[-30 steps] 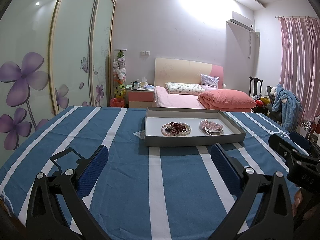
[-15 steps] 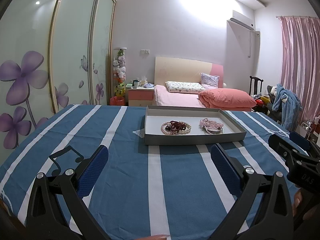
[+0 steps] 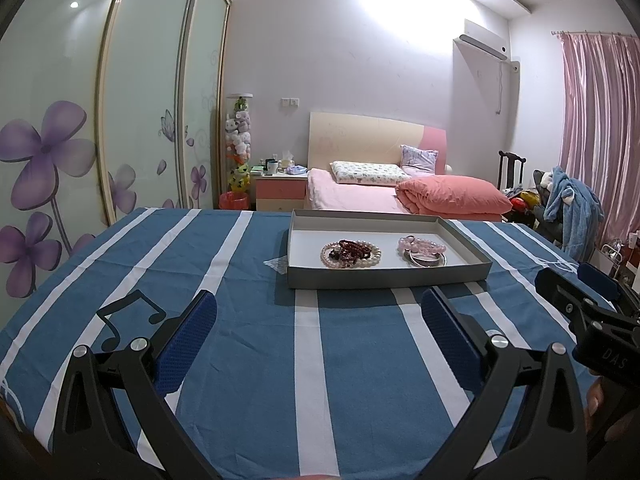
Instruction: Organize jewelry
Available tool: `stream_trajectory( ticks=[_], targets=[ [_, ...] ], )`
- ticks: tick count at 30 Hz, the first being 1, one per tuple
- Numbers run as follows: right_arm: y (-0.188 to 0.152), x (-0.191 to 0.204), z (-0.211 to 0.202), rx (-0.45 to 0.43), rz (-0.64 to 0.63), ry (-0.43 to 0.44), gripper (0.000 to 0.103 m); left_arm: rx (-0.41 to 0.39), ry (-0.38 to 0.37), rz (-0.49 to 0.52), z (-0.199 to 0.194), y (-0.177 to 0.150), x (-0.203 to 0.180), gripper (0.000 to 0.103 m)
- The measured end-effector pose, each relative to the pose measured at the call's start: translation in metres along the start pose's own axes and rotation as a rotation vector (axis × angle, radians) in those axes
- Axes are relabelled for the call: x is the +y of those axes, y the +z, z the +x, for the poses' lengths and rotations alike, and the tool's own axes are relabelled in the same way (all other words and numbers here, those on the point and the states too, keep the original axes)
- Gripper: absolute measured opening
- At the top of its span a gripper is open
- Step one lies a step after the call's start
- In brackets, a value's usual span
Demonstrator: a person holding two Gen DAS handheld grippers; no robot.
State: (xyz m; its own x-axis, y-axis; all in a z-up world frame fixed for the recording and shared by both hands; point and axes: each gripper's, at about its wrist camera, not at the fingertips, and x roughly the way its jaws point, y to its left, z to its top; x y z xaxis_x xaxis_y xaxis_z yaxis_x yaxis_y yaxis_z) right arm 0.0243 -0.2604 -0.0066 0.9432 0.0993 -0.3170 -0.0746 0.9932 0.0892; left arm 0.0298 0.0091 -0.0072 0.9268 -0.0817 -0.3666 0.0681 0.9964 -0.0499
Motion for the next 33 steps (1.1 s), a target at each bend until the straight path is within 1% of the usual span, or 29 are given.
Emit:
stream_trajectory(
  ticks=[33],
  targets=[
    [0.0012,0.0001,-0.0001,0.004,0.001,0.0,0.099,0.004,-0.001,0.004,-0.0006,-0.0069,-0.0071,0.101]
  ],
)
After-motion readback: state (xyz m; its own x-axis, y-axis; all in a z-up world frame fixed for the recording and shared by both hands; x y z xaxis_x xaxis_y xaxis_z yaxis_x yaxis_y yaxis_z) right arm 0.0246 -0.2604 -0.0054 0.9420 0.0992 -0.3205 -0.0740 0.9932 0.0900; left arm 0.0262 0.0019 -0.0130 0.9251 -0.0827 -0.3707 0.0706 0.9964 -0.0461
